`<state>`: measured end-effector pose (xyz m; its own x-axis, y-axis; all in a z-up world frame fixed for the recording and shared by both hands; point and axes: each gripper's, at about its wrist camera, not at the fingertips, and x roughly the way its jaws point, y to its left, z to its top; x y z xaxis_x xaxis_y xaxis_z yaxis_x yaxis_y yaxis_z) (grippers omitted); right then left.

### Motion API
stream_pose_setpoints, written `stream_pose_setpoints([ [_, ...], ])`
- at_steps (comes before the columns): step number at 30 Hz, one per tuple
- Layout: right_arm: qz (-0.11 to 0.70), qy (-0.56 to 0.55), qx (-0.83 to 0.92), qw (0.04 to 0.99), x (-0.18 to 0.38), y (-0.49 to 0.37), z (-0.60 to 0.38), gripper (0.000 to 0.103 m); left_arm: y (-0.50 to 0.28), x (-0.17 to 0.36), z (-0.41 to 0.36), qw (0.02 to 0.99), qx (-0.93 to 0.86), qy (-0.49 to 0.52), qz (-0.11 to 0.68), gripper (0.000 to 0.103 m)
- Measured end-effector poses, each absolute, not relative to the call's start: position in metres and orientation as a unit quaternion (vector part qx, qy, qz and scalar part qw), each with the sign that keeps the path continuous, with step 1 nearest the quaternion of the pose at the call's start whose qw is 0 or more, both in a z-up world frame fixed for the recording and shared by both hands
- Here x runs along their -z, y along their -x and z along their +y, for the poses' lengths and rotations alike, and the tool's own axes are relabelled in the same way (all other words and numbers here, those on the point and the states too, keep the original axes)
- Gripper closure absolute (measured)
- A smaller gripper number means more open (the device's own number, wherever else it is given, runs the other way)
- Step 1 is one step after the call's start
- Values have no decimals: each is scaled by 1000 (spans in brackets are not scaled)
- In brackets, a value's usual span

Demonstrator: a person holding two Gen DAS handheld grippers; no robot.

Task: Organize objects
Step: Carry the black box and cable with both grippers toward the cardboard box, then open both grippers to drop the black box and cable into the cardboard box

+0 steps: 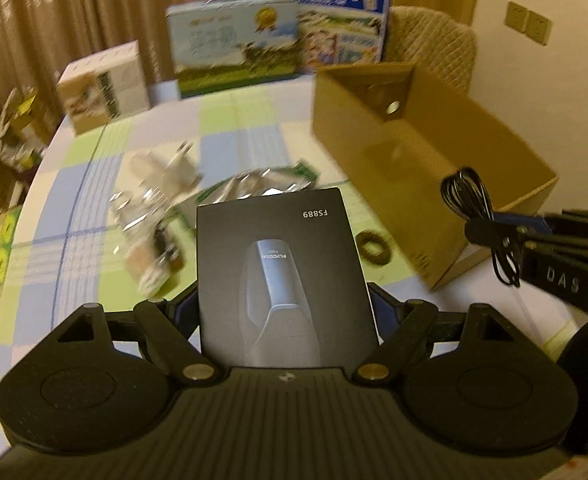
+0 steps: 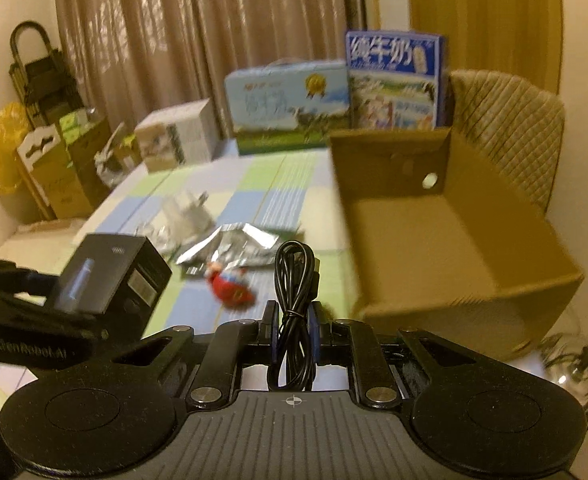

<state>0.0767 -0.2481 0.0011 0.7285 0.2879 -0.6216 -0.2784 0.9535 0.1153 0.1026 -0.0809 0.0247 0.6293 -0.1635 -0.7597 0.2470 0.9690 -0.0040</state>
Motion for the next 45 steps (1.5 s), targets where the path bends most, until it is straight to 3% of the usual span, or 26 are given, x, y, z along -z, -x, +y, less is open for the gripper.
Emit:
stream_pose_setpoints([
  [8,332,9,-118,936,-31,-117,-302,92,-134,-52,-134,902,164,-30,398,23],
  [21,360,27,-102,927,-21,-164,-351,92,-195,-68,-202,897,200,-23,392,23],
  [35,370,36,-95,923,-3,-193,-364,92,-233,-54,-233,890,209,-31,403,22],
  [39,374,35,-91,922,2,-198,-367,92,-242,-49,-237,889,212,-21,406,14],
  [45,377,31,-95,921,5,-203,-368,92,-240,-49,-228,893,201,-27,402,14],
])
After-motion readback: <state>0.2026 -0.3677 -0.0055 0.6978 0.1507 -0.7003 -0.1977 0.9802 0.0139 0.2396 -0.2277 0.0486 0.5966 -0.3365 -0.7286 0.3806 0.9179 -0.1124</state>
